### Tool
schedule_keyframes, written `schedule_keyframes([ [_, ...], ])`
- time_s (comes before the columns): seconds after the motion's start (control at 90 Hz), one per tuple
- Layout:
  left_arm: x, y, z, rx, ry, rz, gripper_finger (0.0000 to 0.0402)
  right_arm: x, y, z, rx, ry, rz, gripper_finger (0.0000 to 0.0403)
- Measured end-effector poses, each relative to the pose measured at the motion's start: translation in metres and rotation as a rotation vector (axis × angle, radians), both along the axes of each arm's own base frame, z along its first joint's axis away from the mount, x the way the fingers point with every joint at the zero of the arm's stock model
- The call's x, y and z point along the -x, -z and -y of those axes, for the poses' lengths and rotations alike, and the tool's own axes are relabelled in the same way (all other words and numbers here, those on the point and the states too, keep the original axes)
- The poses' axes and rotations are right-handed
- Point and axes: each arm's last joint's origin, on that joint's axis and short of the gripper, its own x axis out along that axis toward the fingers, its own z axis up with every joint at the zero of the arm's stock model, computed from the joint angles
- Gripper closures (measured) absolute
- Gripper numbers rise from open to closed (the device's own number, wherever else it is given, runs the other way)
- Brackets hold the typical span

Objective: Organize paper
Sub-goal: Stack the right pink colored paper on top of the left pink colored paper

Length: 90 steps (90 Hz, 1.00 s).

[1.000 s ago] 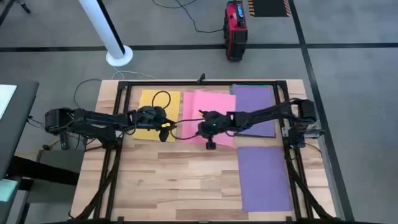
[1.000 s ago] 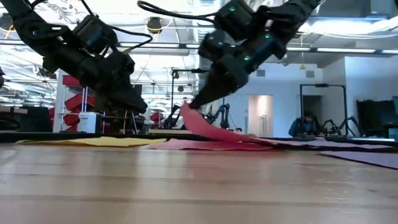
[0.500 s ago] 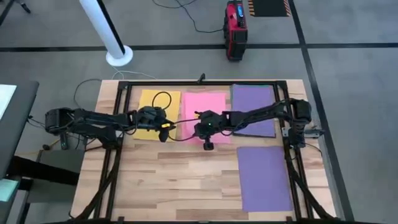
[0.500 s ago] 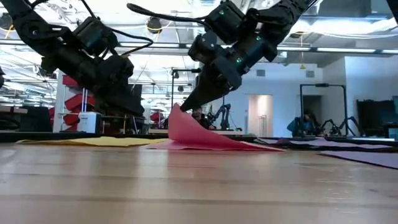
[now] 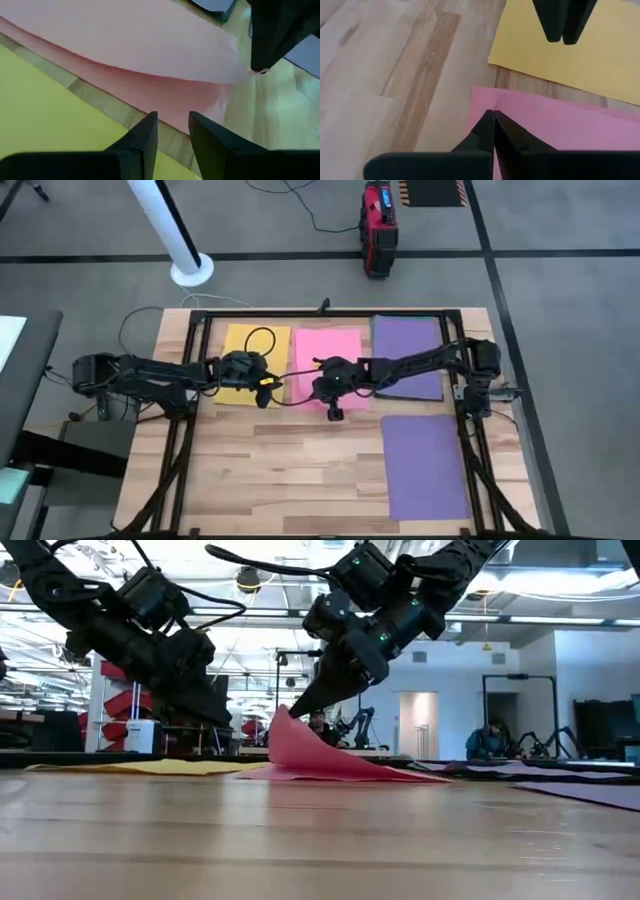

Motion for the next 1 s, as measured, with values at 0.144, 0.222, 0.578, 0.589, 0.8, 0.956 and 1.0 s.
schedule_keyframes([
  [0.144, 0.000, 0.000, 0.000, 0.015, -0.011, 0.003, 0.0295, -0.001, -0.001, 0.000, 0.003, -0.021, 0.014, 0.0403],
  [0.222, 0.000, 0.000, 0.000, 0.015, -0.011, 0.004, 0.0295, -0.002, -0.002, 0.002, 0.012, -0.022, 0.032, 0.0403],
  [0.578, 0.000, 0.000, 0.000, 0.006, -0.020, 0.000, 0.0295, -0.002, -0.004, 0.011, -0.019, -0.041, 0.062, 0.0403],
  [0.589, 0.000, 0.000, 0.000, 0.006, -0.020, 0.000, 0.0295, -0.002, -0.005, 0.011, -0.019, -0.041, 0.063, 0.0403],
  [0.8, 0.000, 0.000, 0.000, 0.006, -0.020, 0.000, 0.0295, -0.003, -0.006, 0.012, -0.003, -0.052, 0.082, 0.0403],
  [0.956, 0.000, 0.000, 0.000, 0.006, -0.021, 0.000, 0.0295, -0.003, -0.006, 0.012, 0.016, -0.067, 0.085, 0.0392],
  [1.0, 0.000, 0.000, 0.000, 0.005, -0.021, 0.000, 0.0295, -0.003, -0.006, 0.012, 0.017, -0.067, 0.086, 0.0380],
])
